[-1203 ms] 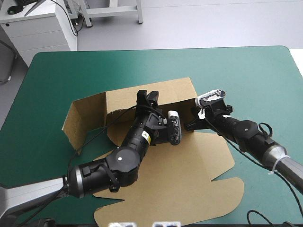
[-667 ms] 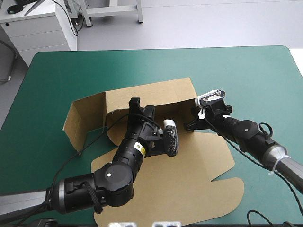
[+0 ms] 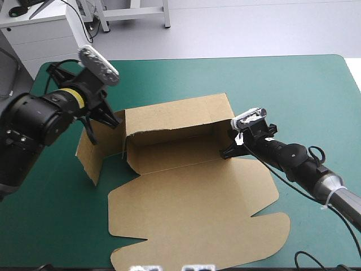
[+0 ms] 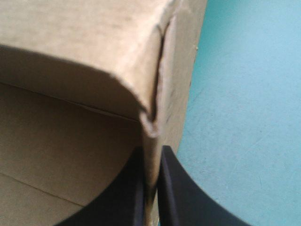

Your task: Fold the box

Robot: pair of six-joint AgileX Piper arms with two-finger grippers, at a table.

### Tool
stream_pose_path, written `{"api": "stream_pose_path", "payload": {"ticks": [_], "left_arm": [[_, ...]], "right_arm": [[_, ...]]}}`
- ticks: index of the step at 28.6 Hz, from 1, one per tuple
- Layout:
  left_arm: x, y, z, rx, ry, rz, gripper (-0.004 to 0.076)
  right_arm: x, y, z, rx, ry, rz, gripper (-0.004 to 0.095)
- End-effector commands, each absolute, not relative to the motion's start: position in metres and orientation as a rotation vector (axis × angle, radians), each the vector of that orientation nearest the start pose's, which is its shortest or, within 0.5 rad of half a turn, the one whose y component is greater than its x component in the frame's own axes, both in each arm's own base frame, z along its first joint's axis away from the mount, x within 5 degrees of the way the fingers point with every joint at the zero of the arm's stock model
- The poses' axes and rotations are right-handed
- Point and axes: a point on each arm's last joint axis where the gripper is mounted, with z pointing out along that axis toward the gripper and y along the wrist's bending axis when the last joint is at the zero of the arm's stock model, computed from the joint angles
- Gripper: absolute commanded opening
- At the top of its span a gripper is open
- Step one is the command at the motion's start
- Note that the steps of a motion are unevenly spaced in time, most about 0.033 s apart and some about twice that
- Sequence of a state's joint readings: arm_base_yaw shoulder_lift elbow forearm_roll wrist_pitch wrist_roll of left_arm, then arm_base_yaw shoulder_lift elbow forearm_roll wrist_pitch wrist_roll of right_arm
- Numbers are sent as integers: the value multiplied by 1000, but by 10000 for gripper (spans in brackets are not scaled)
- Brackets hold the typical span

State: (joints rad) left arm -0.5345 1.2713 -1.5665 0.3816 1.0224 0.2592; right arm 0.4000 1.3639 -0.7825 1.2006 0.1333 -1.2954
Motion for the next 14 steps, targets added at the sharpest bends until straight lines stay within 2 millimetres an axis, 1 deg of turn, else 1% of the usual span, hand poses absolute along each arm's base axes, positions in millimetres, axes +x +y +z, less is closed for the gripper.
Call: {"api": "stream_pose_path", "payload": {"ticks": [1,4,7,10,14], "left_arm": [[220,-66,488,694,1969,264,18],[214,-47,483,606,2012,255,18],[204,-31,476,539,2028,272,18],[192,-23,465,509,2023,292,15],[178,-19,449,477,1994,286,15]], "right_arm": [[249,126,285,-648,1965,370,-18],[241,122,298,-661,1924,366,-18],[231,119,309,-670,1908,377,-18],[225,117,317,-672,1932,380,-18],[222,115,329,-645,2053,397,-18]]}}
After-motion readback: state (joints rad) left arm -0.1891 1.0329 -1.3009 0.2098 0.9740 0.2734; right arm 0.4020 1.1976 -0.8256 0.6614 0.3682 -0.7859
